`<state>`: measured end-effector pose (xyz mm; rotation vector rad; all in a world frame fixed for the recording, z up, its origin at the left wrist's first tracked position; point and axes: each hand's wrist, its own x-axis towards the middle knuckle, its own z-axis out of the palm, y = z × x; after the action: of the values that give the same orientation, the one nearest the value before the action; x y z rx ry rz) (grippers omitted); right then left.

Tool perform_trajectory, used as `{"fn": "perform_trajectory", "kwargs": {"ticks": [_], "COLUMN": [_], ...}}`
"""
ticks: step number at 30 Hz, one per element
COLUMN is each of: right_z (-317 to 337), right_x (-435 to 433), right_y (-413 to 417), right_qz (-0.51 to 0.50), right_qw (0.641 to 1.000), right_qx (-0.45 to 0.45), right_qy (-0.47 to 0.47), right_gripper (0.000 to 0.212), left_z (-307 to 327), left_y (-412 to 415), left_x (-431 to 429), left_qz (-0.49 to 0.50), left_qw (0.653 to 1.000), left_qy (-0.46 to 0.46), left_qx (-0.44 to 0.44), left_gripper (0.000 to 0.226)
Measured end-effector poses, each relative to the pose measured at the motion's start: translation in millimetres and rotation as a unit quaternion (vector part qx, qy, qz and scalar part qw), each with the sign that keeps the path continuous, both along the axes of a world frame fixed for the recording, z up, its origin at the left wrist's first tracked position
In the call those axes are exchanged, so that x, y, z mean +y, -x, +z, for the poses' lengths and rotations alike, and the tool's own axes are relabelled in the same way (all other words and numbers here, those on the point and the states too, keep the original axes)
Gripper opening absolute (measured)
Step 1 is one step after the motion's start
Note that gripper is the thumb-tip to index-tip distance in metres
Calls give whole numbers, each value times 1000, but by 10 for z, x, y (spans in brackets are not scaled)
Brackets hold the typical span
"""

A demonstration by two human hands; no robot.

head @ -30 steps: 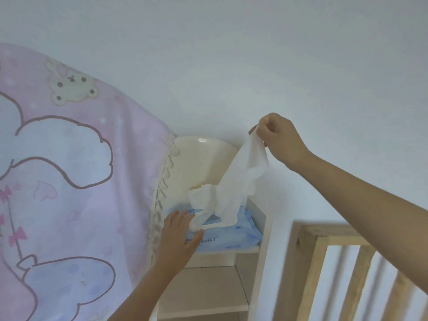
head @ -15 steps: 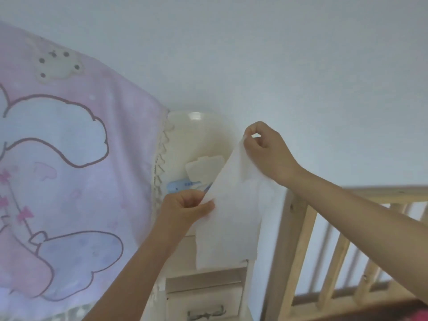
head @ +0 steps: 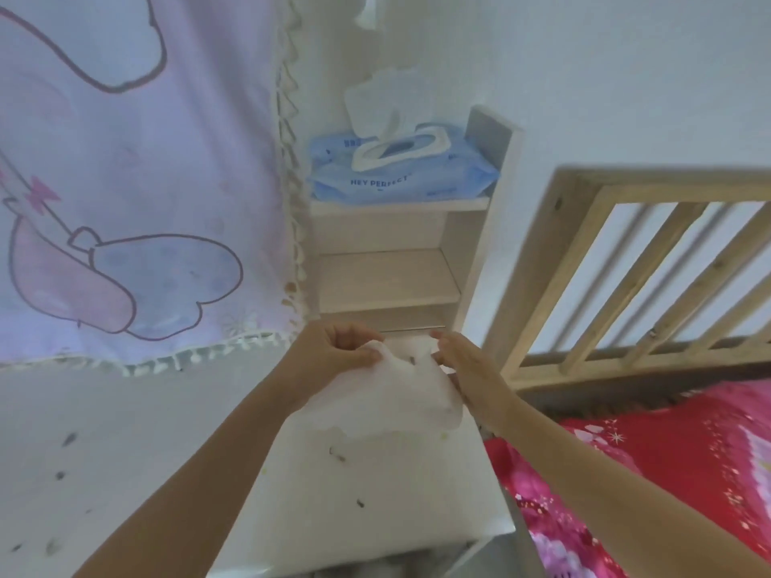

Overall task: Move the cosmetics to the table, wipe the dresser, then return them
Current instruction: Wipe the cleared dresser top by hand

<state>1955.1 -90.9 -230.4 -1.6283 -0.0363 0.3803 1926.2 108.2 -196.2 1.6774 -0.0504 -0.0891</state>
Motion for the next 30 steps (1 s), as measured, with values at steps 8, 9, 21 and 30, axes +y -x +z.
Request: {"fn": "perform_trajectory", "kwargs": {"ticks": [8,9,21,30], "right_z": [-554,-585,-1178,-2086], "right_x": [-251,-316,-929,-606], "right_y": [129,99,-884,-1169], "right_qz": [181,176,-94,79], "right_qw": [980,981,993,922], "right_qx": [10,11,-2,-199], "right_qy": [78,77,78,324], "right_gripper": [14,5,16,27], "left_z": [-467,-548,-1831,-2247], "left_y": [48,72,659,961], "left_x": [-400,-442,-754,-212], "left_qz": [24,42,226,250], "left_qw": [998,996,926,784], "left_qy": [-15,-7,-238,-567], "left_qx": [64,72,187,-21], "left_gripper": [19,19,6,33]}}
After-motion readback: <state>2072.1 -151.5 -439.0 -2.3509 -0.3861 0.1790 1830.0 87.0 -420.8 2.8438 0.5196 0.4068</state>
